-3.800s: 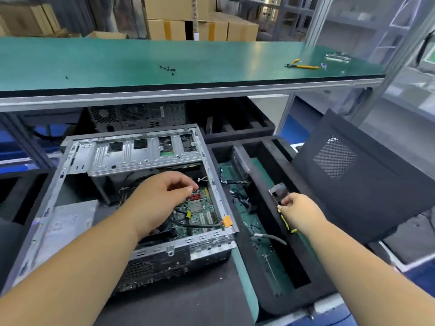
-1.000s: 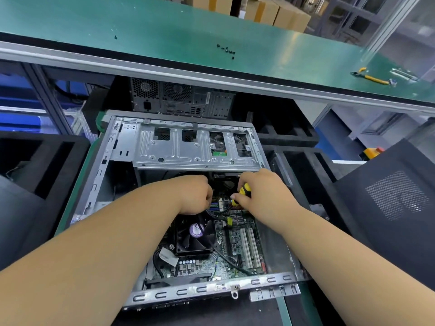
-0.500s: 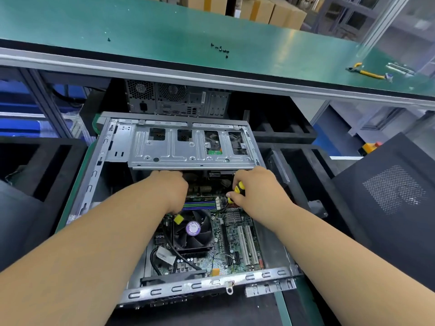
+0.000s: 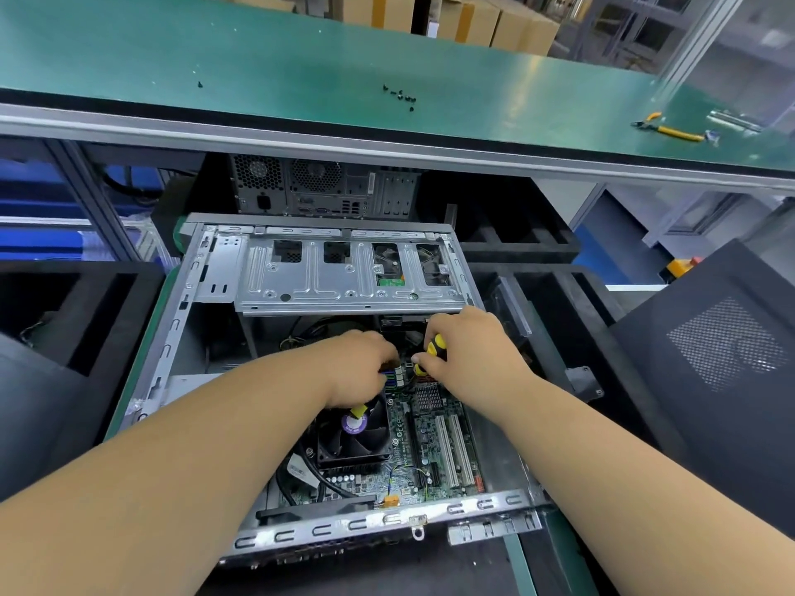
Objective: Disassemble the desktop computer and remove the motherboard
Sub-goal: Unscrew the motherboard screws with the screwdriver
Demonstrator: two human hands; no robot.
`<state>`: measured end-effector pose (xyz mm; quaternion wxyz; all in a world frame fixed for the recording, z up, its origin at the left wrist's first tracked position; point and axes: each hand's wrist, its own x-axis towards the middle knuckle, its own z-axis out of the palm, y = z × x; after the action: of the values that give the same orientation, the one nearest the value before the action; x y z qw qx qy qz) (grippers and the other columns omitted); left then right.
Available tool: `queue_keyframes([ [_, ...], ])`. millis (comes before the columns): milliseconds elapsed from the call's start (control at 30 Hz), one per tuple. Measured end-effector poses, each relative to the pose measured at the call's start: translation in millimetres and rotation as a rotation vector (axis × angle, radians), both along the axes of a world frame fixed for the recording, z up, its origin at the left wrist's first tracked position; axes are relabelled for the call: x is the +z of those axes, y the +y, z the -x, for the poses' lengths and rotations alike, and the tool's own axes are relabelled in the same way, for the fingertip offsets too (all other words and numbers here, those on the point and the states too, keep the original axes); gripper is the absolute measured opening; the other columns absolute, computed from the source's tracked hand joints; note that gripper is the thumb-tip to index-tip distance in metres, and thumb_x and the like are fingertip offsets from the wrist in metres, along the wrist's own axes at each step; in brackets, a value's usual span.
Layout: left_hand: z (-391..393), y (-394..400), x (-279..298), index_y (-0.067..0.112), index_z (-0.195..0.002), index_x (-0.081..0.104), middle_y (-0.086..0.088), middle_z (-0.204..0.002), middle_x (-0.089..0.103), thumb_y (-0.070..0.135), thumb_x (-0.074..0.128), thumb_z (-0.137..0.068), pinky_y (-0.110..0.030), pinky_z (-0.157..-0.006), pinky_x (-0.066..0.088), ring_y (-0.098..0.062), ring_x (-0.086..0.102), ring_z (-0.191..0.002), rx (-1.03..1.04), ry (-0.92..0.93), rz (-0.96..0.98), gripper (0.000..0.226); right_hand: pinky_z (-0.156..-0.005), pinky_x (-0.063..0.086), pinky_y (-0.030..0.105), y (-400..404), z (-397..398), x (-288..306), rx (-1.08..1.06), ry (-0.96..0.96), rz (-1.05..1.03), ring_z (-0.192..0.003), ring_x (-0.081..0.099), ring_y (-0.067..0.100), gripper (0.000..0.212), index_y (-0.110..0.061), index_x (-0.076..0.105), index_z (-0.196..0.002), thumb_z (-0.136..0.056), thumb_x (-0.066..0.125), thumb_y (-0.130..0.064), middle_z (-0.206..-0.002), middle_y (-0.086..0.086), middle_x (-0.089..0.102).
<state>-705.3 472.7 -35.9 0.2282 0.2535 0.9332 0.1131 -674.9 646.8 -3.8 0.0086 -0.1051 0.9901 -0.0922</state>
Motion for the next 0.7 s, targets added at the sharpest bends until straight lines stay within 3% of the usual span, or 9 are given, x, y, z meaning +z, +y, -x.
queue_keyframes([
  [167,2.6,13.1,4.9,0.021,-0.144,0.038,-0.003,-0.148,0.035,0.021,0.042,-0.096,-0.042,-0.106,0.036,-0.028,0.036,-0.13,-0.07,-0.077,0.168,0.048,-0.089,0.035,0.033,1.5,1.0,-4.0,0.062,0.053,-0.023,-0.096,0.046,0.021,0.026,-0.023,0.06,-0.097,-0.088,0.062,-0.048,-0.077,-0.006,0.045],
  [367,5.4,35.0,8.9,0.016,-0.142,0.038,-0.01,-0.141,0.039,0.017,0.039,-0.096,-0.036,-0.095,0.04,-0.031,0.043,-0.122,-0.111,-0.047,0.372,0.046,-0.086,0.036,0.036,0.2,1.2,-8.0,0.101,0.109,-0.068,-0.085,0.042,0.02,0.03,-0.019,0.058,-0.097,-0.089,0.059,-0.048,-0.068,-0.008,0.037],
  [600,17.8,17.1,-3.1,0.033,-0.142,0.042,-0.003,-0.143,0.046,0.014,0.04,-0.095,-0.025,-0.09,0.038,-0.023,0.049,-0.122,0.012,-0.199,0.107,0.051,-0.086,0.034,0.035,3.4,-1.4,-7.9,0.09,0.123,0.005,-0.079,0.031,0.017,0.026,-0.019,0.06,-0.097,-0.089,0.062,-0.044,-0.068,-0.013,0.026],
  [700,25.2,6.5,-6.0,0.042,-0.139,0.043,0.0,-0.142,0.047,0.014,0.044,-0.092,-0.026,-0.089,0.038,-0.02,0.05,-0.117,0.025,-0.237,0.072,0.054,-0.083,0.032,0.033,2.4,-1.7,-6.6,0.079,0.119,0.004,-0.078,0.03,0.017,0.026,-0.02,0.059,-0.097,-0.09,0.061,-0.045,-0.069,-0.012,0.027],
])
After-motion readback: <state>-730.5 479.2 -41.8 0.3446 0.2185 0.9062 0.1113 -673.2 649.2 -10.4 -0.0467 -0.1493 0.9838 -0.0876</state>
